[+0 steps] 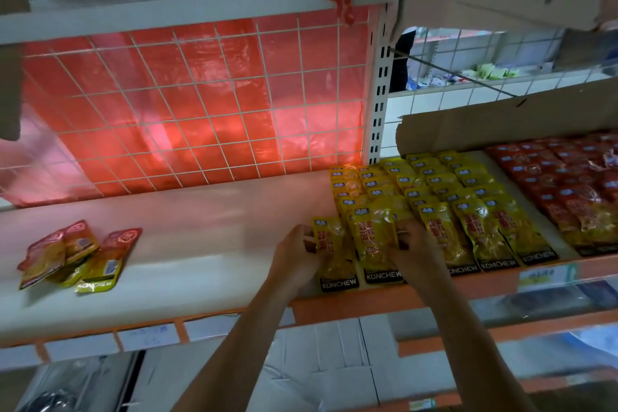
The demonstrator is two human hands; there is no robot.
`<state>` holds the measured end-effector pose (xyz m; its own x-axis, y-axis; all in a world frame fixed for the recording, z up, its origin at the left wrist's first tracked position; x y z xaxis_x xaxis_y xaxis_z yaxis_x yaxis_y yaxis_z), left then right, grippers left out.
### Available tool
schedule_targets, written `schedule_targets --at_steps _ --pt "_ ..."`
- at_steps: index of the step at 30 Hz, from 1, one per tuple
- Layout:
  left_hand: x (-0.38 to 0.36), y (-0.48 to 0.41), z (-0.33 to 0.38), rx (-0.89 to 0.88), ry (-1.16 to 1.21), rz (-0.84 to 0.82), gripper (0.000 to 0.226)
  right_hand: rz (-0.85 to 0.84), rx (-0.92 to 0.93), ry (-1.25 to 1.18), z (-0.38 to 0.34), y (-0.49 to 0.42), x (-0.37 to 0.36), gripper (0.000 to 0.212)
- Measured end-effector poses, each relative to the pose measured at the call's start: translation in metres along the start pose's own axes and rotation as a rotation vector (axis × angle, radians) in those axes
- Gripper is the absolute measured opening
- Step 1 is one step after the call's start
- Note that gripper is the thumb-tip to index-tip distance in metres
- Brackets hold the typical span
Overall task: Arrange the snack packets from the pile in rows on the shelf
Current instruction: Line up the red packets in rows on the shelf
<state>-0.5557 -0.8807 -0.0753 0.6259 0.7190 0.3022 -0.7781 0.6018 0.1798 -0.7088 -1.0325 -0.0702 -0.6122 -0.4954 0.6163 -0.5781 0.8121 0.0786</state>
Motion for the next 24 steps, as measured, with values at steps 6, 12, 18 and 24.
schedule_targets --at_steps 6,12,18,24 --pt "-0.002 0.001 0.001 -0.036 -0.102 -0.007 0.033 0.033 0.111 0.27 -0.015 0.011 0.001 0.032" --pt "-0.006 0.002 0.006 -0.071 -0.22 -0.02 0.035 0.062 0.097 0.316 -0.015 0.012 0.0 0.035" --pt "-0.003 -0.003 0.005 -0.03 -0.201 -0.003 0.033 0.047 0.095 0.322 -0.014 0.012 0.001 0.024" --pt "-0.005 -0.003 0.005 -0.043 -0.237 -0.008 0.04 0.026 0.108 0.379 -0.015 0.015 -0.004 0.026"
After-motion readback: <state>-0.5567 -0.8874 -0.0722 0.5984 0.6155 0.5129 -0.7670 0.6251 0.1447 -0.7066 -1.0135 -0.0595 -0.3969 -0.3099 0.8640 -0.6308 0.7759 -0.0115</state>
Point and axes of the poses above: each hand's wrist, its own y-axis away from the middle knuckle, its own x-axis out of the back of the hand, z = x × y, the point moved 6 cm from there along -y, towards the middle knuckle, and after that the axes turned 11 degrees about y, right-handed, at the moved point
